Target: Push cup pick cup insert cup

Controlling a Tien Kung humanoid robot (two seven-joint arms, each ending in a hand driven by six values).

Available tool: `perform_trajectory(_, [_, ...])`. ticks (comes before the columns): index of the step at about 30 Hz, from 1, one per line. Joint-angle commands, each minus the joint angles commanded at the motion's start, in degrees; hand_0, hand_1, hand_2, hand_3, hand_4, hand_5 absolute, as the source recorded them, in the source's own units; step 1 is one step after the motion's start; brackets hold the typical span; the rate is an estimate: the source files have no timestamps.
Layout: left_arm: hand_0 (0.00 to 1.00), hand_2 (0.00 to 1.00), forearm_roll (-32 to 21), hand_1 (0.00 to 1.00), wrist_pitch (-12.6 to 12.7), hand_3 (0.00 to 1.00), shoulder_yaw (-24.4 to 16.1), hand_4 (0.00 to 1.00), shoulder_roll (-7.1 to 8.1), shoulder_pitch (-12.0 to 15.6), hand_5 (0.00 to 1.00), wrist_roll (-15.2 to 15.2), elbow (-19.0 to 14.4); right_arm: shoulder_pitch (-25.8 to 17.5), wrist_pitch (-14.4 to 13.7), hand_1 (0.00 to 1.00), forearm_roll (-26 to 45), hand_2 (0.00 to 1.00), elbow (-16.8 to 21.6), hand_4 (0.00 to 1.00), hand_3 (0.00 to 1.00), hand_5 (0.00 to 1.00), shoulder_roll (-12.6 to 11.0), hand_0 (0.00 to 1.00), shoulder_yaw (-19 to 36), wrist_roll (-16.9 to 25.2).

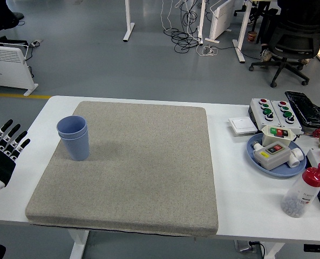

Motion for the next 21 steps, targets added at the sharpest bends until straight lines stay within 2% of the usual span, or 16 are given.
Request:
perform_trajectory(11, [0.885,0.928,0.98,0.9,0.51,0.893,-0.82,0.612,-0.67,-0.24,0.998,-0.22,0.43,0.29,0.31,0.622,-2.06,0.628,0.23,0.092,0.544,0.473,0.42,0.689,1.0,-0.75])
perform_trajectory(21, [0.886,0.928,0.68,0.901,1.18,0.892,-2.18,0.608,-0.35,0.75,0.998,-0.58,0.87,0.86,0.25,0.621,-2.11,0.626,0.22,0.092,0.544,0.474,0.15,0.69,1.05,-0.58])
